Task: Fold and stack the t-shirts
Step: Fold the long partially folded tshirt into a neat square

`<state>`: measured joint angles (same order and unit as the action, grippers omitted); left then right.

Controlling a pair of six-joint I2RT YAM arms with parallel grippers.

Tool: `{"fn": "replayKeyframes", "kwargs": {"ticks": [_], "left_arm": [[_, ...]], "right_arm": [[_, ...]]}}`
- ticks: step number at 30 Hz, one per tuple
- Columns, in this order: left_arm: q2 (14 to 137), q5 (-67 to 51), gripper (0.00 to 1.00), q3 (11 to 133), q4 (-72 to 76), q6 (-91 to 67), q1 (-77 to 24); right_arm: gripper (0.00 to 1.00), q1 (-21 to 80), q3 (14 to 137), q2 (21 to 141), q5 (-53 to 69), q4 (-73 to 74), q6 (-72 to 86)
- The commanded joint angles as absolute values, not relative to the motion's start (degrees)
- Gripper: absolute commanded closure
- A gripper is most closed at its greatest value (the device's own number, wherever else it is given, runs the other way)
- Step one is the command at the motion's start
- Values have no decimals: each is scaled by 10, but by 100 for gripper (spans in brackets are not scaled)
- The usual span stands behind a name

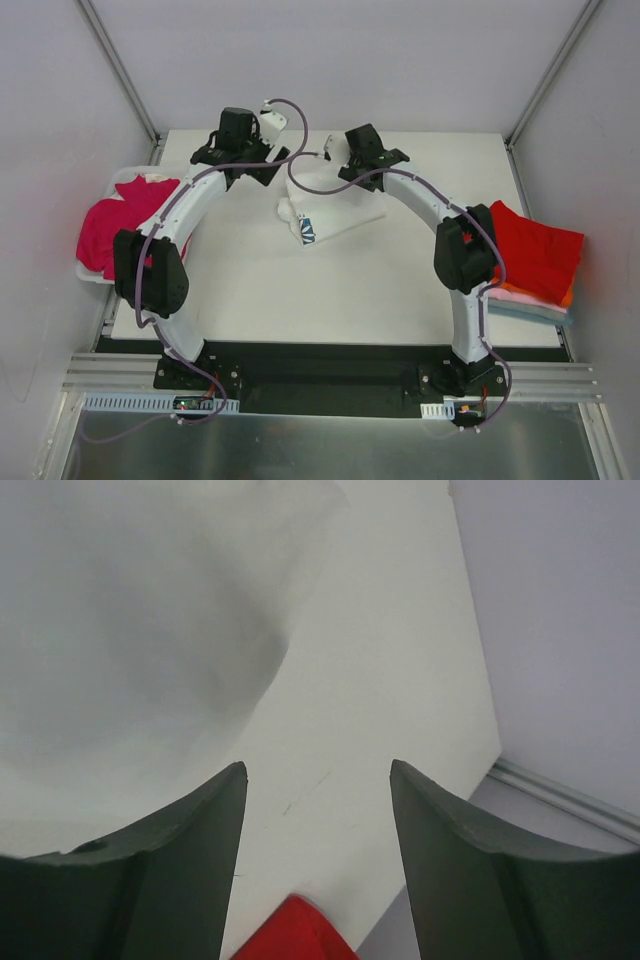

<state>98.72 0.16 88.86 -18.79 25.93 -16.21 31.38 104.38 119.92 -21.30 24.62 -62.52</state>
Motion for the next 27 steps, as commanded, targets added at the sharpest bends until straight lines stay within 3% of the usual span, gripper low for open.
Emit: {"fn": "replayKeyframes", "kwargs": {"ticks": [1,14,27], "left_arm": [[1024,-24,1,932,-190,222,-164],[1071,72,1,951,-188,229,-163],[1029,88,1,873,-178,243,-163]], "right_arm": [[38,305,1083,1164,-75,339,-521],[37,308,1121,1169,83,424,-441],[37,297,1131,1277,154,422,-437]]}}
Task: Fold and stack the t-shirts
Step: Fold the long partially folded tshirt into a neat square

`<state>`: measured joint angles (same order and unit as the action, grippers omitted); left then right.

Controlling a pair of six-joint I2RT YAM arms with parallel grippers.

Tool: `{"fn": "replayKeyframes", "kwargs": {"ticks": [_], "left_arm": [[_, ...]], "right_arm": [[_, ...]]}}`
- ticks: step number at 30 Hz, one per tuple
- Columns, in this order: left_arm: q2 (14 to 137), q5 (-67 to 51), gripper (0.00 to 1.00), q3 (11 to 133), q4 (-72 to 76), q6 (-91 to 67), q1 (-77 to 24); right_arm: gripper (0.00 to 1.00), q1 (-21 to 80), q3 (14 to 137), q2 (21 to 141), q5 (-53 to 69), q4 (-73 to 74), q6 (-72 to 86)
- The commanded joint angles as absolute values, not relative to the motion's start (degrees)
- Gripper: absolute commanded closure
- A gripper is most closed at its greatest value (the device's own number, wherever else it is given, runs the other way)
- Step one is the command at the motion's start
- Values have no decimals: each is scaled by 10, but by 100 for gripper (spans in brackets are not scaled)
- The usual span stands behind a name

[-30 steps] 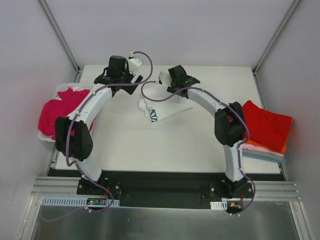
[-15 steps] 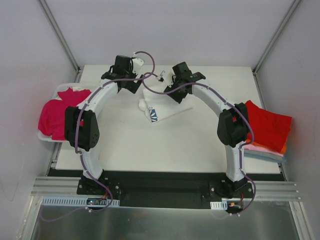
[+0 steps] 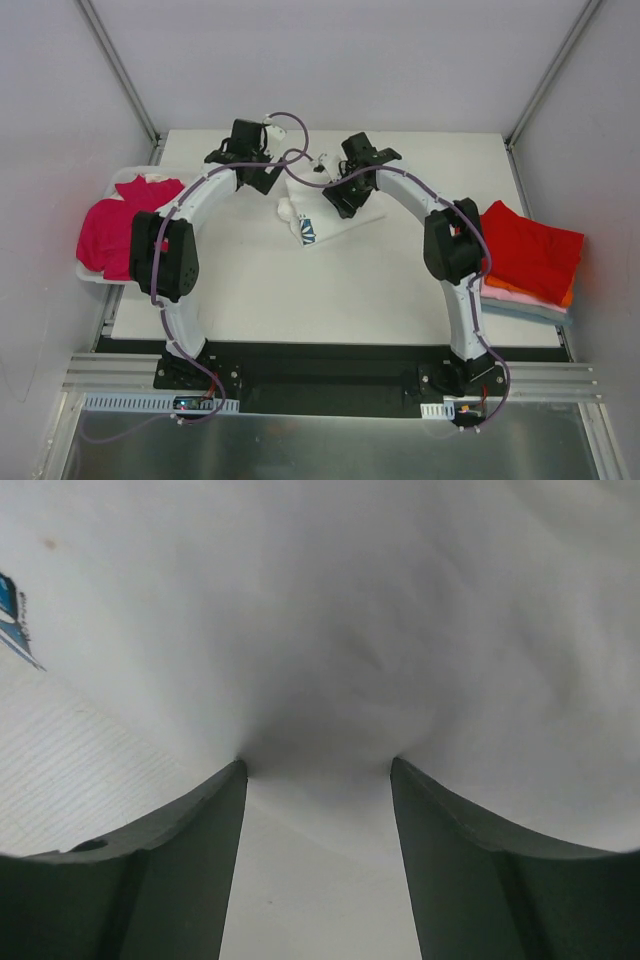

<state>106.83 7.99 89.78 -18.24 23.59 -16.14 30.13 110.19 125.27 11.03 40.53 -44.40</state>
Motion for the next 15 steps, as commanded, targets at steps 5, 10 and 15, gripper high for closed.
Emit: {"fn": "replayKeyframes", "kwargs": {"ticks": [5,10,15], "left_arm": [[1013,66,1,847,-178,232,-163],[991,31,1,845,-177,225,-163],[958,1,1,868,-178,230,-169]], "right_arm": [[37,290,1147,1309,187,446,-434],[38,290,1093,1252,168,397,-422],[37,299,1073,1188,115,388,-416]]}}
